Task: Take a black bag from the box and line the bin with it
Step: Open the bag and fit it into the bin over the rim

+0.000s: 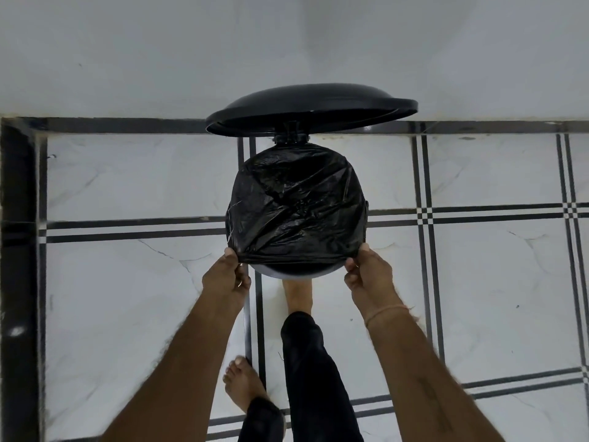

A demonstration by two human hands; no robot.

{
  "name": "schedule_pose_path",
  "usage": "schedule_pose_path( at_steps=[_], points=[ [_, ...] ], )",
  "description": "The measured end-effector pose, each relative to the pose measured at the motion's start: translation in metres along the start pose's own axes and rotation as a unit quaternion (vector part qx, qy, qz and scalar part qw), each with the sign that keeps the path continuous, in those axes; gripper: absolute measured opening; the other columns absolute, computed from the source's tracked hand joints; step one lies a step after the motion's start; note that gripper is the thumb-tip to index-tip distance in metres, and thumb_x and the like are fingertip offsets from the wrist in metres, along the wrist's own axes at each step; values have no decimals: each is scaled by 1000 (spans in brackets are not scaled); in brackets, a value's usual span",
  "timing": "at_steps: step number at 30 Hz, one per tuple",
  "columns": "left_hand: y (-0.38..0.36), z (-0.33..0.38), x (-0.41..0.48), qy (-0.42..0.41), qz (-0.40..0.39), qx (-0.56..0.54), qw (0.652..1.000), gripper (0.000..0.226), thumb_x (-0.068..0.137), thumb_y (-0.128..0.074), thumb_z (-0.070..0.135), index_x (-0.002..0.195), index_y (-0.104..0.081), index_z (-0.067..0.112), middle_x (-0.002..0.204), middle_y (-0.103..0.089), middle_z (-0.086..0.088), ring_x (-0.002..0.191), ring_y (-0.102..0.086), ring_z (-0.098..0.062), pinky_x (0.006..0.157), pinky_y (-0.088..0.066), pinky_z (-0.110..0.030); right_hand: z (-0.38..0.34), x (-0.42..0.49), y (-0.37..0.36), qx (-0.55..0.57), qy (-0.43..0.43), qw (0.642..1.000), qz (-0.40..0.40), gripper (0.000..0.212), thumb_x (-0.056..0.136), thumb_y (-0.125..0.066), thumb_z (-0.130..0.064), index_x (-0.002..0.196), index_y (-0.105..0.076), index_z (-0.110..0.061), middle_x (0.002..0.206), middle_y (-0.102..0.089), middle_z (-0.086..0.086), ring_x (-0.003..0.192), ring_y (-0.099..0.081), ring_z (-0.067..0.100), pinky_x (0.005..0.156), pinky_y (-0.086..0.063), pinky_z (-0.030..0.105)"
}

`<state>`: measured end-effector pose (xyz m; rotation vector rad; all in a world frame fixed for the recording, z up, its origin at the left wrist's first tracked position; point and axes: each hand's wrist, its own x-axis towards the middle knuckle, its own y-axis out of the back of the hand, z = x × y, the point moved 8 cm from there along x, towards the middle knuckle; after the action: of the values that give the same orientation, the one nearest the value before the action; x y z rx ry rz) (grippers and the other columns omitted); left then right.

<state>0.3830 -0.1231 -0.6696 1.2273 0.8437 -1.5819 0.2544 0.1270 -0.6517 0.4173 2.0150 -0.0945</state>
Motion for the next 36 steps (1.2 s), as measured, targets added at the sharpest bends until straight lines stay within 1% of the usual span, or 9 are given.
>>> schedule_pose_path(
  at_steps=[5, 8, 13, 16, 20, 24, 29, 32, 36],
  points=[
    [-1, -5, -6, -15, -8, 42, 999, 17, 104, -63, 22, 87, -62, 18, 76, -57, 1, 61, -45, -9, 54, -40, -20, 22, -14, -6, 81, -79, 989, -99, 26, 103, -57, -40, 91, -67, -19, 68, -62, -9, 41, -44, 1, 35, -29, 14],
    [1, -14, -5, 4, -18, 57, 998, 13, 103, -63, 14, 91, -63, 19, 76, -57, 1, 63, -47, -9, 55, -40, -21, 49, -22, 0, 101, -102, 981, -131, 20, 101, -60, -37, 99, -68, -19, 80, -61, -8, 44, -47, 1, 36, -31, 13],
    [2, -16, 2, 12, -14, 61, 998, 19, 106, -56, 12, 90, -61, 20, 77, -57, 4, 62, -48, -8, 51, -38, -20, 84, -31, -13, 172, -127, 968, -136, 22, 103, -54, -31, 98, -68, -14, 76, -77, -5, 49, -64, 3, 36, -35, 11],
    [5, -14, 7, 12, -9, 52, 999, 27, 108, -49, 6, 87, -59, 20, 74, -55, 3, 59, -47, -8, 51, -35, -19, 104, -34, -27, 230, -136, 950, -163, 23, 93, -60, -32, 102, -69, -13, 87, -79, 0, 55, -68, 5, 40, -44, 12],
    [9, -14, 15, 13, 0, 89, 996, 23, 107, -45, 6, 95, -60, 19, 74, -55, 3, 53, -47, -5, 41, -33, -15, 119, -28, -29, 296, -133, 937, -130, 23, 102, -56, -25, 95, -71, -9, 82, -77, 4, 54, -67, 9, 50, -55, 15],
    [7, -14, 20, -3, 3, 146, 989, 17, 105, -53, 6, 94, -57, 18, 79, -55, 2, 61, -45, -9, 39, -33, -16, 120, -12, -28, 324, -128, 931, -104, 24, 105, -54, -22, 93, -69, -7, 79, -77, 4, 54, -65, 11, 52, -56, 17],
    [1, -14, 16, 2, 4, 68, 998, 5, 105, -57, 16, 102, -60, 15, 89, -65, -3, 69, -56, -14, 59, -47, -26, 121, 12, -25, 312, -127, 938, -78, 24, 104, -55, -28, 99, -66, -8, 85, -69, 2, 55, -58, 9, 51, -52, 18],
    [-6, -6, 7, -30, -8, 41, 999, 29, 107, -50, 43, 112, -63, 18, 96, -68, 1, 83, -61, -15, 73, -51, -30, 118, 21, -26, 285, -138, 947, -50, 27, 107, -49, -32, 96, -63, -12, 77, -60, -2, 43, -53, 5, 41, -46, 15],
    [-12, 1, -4, -103, 0, 102, 989, 16, 104, -61, 26, 117, -61, 16, 96, -69, 0, 84, -64, -14, 71, -52, -29, 102, 24, -25, 219, -139, 966, 7, 30, 110, -44, -18, 85, -59, -14, 58, -55, -2, 30, -45, 4, 32, -36, 13]
  ],
)
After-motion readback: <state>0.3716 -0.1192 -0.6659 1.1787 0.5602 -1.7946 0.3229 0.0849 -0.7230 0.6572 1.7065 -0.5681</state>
